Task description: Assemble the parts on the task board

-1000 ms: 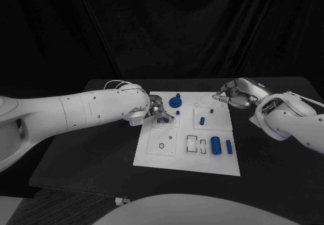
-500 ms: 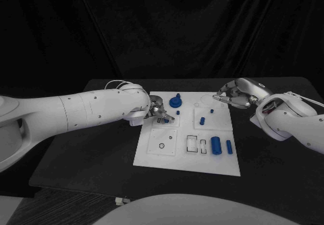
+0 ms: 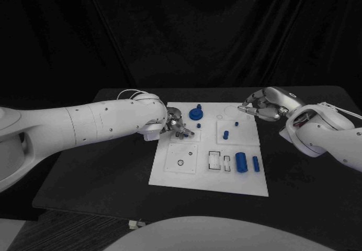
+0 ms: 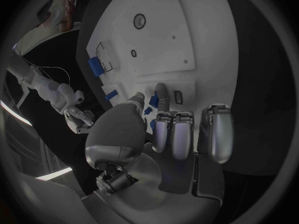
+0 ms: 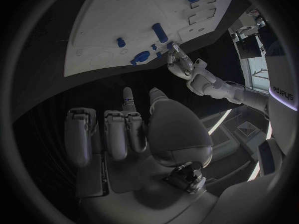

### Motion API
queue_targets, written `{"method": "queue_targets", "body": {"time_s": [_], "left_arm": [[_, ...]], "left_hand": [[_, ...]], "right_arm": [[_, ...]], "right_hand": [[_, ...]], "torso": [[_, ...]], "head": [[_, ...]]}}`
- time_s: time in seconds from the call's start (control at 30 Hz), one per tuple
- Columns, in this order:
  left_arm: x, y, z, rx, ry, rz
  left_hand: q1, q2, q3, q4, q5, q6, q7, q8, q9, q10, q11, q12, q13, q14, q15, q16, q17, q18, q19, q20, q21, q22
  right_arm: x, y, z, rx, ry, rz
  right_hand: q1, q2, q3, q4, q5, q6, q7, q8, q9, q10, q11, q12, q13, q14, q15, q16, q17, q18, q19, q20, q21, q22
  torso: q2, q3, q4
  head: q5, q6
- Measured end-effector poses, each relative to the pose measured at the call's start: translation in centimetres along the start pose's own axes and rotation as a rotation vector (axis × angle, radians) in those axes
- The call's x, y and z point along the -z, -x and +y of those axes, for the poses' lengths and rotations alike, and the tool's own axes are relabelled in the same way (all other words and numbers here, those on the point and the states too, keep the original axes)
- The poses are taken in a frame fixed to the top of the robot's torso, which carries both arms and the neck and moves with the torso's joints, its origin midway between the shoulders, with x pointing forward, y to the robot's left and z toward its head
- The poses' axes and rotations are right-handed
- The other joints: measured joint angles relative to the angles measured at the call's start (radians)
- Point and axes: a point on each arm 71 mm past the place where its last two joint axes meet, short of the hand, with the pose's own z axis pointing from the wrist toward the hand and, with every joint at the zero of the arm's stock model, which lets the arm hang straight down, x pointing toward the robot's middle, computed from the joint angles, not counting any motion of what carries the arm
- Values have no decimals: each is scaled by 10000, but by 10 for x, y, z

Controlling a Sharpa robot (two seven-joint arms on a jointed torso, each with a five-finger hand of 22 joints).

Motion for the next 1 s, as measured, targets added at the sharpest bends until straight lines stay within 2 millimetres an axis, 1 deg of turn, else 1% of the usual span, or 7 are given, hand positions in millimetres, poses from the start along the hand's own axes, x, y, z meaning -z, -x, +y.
{"method": "queue_targets", "body": {"time_s": [0.07, 0.1, 0.53, 0.63, 0.7, 0.77, 1.0], "left_arm": [[0, 0, 0, 0, 3, 1], [0, 0, 0, 1, 4, 1], [2, 1, 5, 143, 13, -225], [4, 1, 5, 206, -38, -336], [6, 1, 6, 264, -76, -426], [8, 2, 8, 316, -104, -518], [25, 25, 6, 398, -289, -1271]], "left_hand": [[-5, 5, -1, 1, 0, 58, -54, -1, -6, 0, 0, 0, 0, -106, -102, 0, 0, 1, 0, 0, 0, 0], [-134, 133, -155, 154, 0, 155, 12, -2, -11, 0, -1, 0, 0, -104, -100, 0, 0, 0, 0, -1, 0, 0], [-154, 138, -374, 371, -1, 216, -34, -13, -168, 32, -35, 0, 0, -103, -101, 0, 0, 0, 0, -3, 1, 0], [-300, 278, -378, 373, -2, 220, -33, -23, -200, 32, -35, 0, 0, -103, -100, 0, 0, 0, 0, -4, 0, 0], [-532, 168, -1068, 396, -69, 259, -6, -24, -211, 32, -35, 0, 0, -103, -101, 0, 0, 0, 1, -4, 0, 0], [-545, 186, -1062, 399, -69, 290, -34, -24, -218, 32, -35, 0, 0, -103, -101, 0, 0, 0, 1, -5, 1, 0], [-544, 187, -1110, 356, -69, 334, 19, -20, -10, 32, -34, 0, 0, -103, -101, 0, 0, 0, 32, -168, 1, 0]], "right_arm": [[0, 0, 0, 0, 1, 0], [0, 0, 0, 0, 1, -1], [0, 0, -1, 3, -12, -7], [1, 0, -1, 4, -19, -9], [1, 0, -1, 5, -23, -10], [1, 0, -2, 6, -30, -12], [2, 1, -2, 12, -51, -19]], "right_hand": [[0, 0, 0, 0, 0, 0, 0, 0, 0, 0, 0, 0, 0, 0, 0, 0, 0, 0, 0, 0, 0, 0], [0, 0, 0, 0, 0, 0, 0, 0, 0, 0, 0, 0, 0, 0, 0, 0, 0, 0, 0, 0, 0, 0], [0, 0, 0, 0, 0, 0, 0, 0, 0, 0, 0, 0, 0, 0, 0, 0, 0, 1, 0, 0, 0, 0], [0, 0, 0, 0, 0, 0, 0, 0, 0, 0, 0, 0, 0, 0, 0, 0, 0, 0, 0, 0, 0, 0], [0, 0, 0, 0, 0, 1, 0, 0, 0, 0, 0, 0, 0, 0, 0, 0, 0, 1, 0, 0, 0, 0], [0, 0, 0, 0, 0, 0, 0, 0, 0, 0, 0, 0, 0, 0, 0, 0, 0, 0, 0, 0, 0, 0], [0, 0, 0, 0, 0, 0, 1, 0, 0, 0, 0, 0, 0, 0, 0, 0, 0, 0, 0, 0, 0, 0]], "torso": [[1, -1, 0], [1, -1, 0], [9, -1, 1], [8, -3, 2], [7, -4, 3], [6, -5, 4], [5, -9, 4]], "head": [[1, 0], [1, 0], [-18, 0], [-25, 0], [-38, 0], [-55, 0], [-64, 0]]}}
